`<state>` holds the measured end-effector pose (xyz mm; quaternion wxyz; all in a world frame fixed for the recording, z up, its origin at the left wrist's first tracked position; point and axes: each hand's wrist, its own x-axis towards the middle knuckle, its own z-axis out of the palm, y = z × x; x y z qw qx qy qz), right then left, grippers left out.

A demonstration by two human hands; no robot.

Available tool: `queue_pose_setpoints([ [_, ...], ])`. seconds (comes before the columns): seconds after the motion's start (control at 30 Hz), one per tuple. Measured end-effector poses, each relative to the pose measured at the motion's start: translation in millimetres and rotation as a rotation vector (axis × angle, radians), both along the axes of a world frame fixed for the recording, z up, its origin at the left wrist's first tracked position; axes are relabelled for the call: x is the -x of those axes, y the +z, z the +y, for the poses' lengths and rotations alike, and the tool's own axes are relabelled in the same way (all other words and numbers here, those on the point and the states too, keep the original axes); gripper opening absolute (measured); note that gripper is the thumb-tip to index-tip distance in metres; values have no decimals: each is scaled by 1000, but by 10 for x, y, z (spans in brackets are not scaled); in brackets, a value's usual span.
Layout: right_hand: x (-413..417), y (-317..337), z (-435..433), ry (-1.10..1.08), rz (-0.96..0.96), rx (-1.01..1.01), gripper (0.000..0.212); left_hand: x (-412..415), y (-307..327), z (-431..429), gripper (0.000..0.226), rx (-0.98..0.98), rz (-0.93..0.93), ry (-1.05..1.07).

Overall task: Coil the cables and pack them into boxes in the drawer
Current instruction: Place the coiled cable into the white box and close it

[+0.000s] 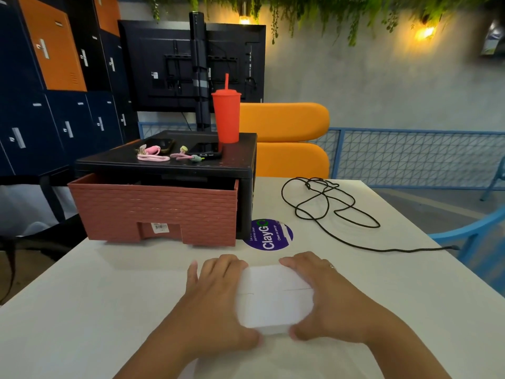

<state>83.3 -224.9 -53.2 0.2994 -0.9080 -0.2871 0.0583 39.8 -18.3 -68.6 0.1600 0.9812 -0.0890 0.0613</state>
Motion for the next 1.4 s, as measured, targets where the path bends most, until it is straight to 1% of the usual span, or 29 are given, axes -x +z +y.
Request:
queue_pose_setpoints([
  [0.03, 14, 16, 11, 17, -27, -32, 97, 0, 10, -29, 89, -7, -19, 2],
  [0.1, 46, 80, 20, 36, -67, -125, 98, -4, 30, -59, 84, 92, -12, -12],
  [0.17, 58, 147, 3, 15, -99, -300, 96, -18, 49, -69, 81, 257, -10, -39],
  [0.23, 37, 196, -32, -61, -95, -540, 101, -32, 65, -93, 83, 432, -46, -46],
  [0.3, 8, 228, -54, -135, -26, -748, 109, -62, 78, -157, 84, 623, -62, -39],
  [0.33, -2, 233, -56, -142, 21, -820, 111, -80, 95, -209, 85, 721, -51, -43],
  [0.4, -14, 217, -47, -95, 114, -892, 107, -148, 115, -336, 92, 883, 11, -76],
  [0.47, -30, 164, -18, -32, 156, -884, 91, -253, 124, -472, 93, 948, 78, -132],
  [0.53, -55, 118, -10, -30, 160, -868, 79, -385, 120, -600, 93, 961, 114, -189],
  [0.7, -180, 42, -88, -57, 142, -891, 70, -709, 90, -755, 101, 924, 138, -221],
  [0.73, -213, 14, -103, -62, 148, -886, 71, -757, 73, -769, 102, 913, 150, -220],
  [0.87, -359, -119, -175, -104, 207, -858, 88, -882, -18, -800, 107, 870, 235, -200],
  [1.07, -450, -251, -202, -95, 267, -862, 89, -944, -59, -813, 110, 863, 265, -211],
  [1.2, -453, -313, -185, -115, 271, -838, 96, -961, -72, -818, 108, 871, 268, -205],
  [1.3, -453, -332, -185, -120, 272, -820, 97, -944, -68, -825, 105, 902, 266, -210],
  [1.4, -445, -325, -192, -122, 276, -811, 102, -932, -75, -820, 110, 898, 282, -225],
])
